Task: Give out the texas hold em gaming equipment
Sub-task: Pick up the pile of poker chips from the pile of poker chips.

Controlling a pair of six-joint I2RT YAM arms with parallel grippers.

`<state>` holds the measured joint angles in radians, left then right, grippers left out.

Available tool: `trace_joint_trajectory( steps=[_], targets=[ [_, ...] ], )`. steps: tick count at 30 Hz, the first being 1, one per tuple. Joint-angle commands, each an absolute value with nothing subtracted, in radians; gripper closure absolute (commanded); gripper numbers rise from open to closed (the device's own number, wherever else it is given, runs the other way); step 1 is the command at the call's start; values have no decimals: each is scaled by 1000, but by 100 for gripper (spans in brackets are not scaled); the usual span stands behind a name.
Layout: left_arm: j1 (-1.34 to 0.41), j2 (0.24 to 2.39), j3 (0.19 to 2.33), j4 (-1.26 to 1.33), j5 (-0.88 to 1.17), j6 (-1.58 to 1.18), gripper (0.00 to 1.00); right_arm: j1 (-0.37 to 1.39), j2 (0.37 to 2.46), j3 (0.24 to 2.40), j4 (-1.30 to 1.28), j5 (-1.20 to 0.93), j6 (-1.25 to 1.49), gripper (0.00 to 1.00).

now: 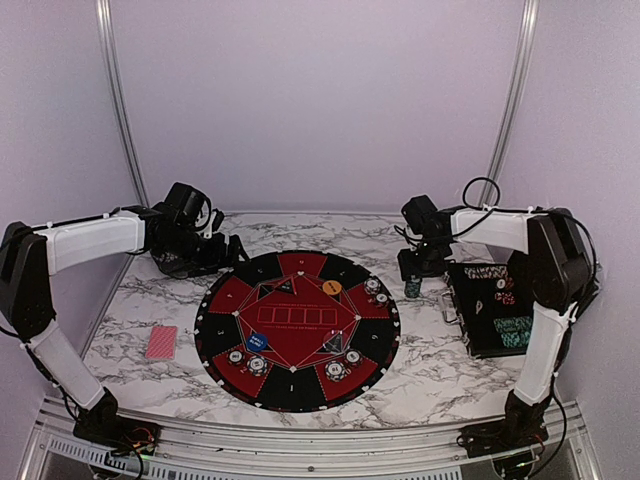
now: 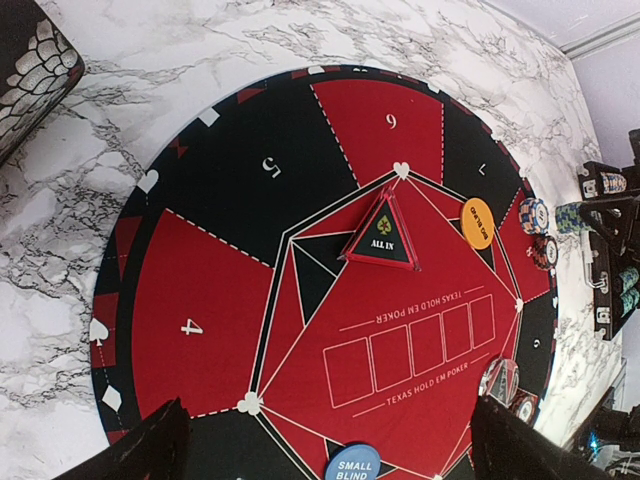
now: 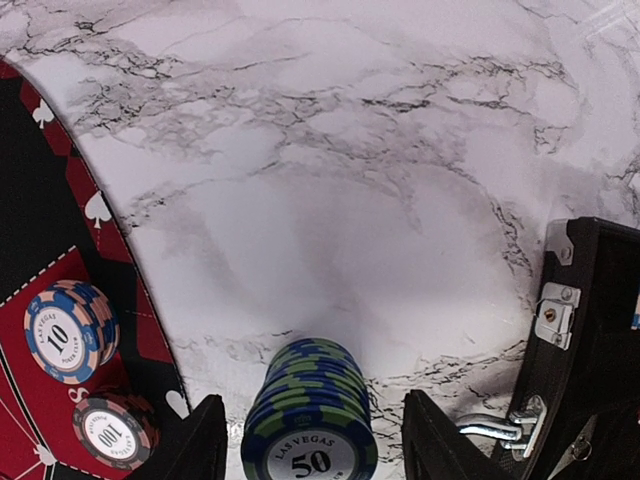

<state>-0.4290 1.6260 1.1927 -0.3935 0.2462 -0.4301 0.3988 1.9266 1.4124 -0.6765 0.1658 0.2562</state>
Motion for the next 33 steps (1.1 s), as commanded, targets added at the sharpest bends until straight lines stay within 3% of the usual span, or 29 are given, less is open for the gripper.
trace_joint_trajectory(
  steps=[1,33],
  targets=[
    [-424,1620,1195,-389,257,-427,1,393,1939,1424,-655,167,251,43],
    [-424,1626,1193,-389,259,-430,1,393,1926,1382,-640,159,262,52]
  ],
)
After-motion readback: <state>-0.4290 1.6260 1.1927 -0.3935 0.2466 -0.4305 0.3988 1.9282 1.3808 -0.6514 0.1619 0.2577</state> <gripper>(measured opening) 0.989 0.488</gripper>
